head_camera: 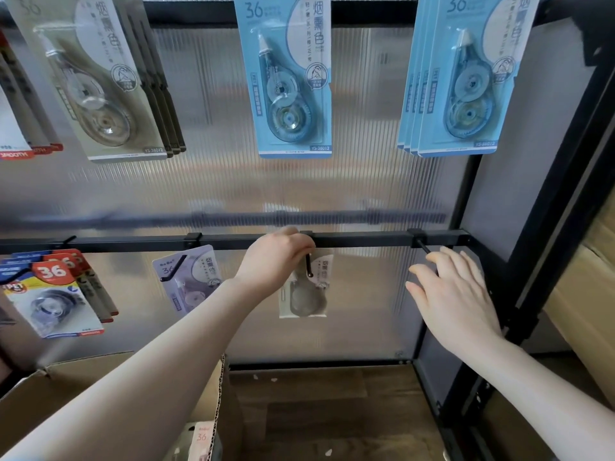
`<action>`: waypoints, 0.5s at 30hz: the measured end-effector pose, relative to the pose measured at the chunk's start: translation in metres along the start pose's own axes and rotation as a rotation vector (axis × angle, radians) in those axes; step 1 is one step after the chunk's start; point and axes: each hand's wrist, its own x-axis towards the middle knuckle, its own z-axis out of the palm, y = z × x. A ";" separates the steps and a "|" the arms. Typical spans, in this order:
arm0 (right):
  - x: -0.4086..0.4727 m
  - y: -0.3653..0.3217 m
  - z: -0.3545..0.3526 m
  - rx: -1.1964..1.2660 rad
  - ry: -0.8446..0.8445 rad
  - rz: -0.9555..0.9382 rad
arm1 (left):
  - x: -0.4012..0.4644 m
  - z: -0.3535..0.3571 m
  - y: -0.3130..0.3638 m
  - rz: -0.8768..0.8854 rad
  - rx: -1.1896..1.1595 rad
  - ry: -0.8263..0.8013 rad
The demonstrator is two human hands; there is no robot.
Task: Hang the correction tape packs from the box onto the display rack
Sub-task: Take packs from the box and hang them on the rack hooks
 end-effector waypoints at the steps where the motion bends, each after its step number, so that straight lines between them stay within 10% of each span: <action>1: 0.000 0.000 0.000 -0.012 0.011 -0.006 | -0.001 0.000 0.000 -0.010 0.008 0.025; 15: -0.028 -0.066 -0.005 0.032 -0.126 -0.058 | -0.125 -0.029 -0.041 -0.032 0.244 -0.130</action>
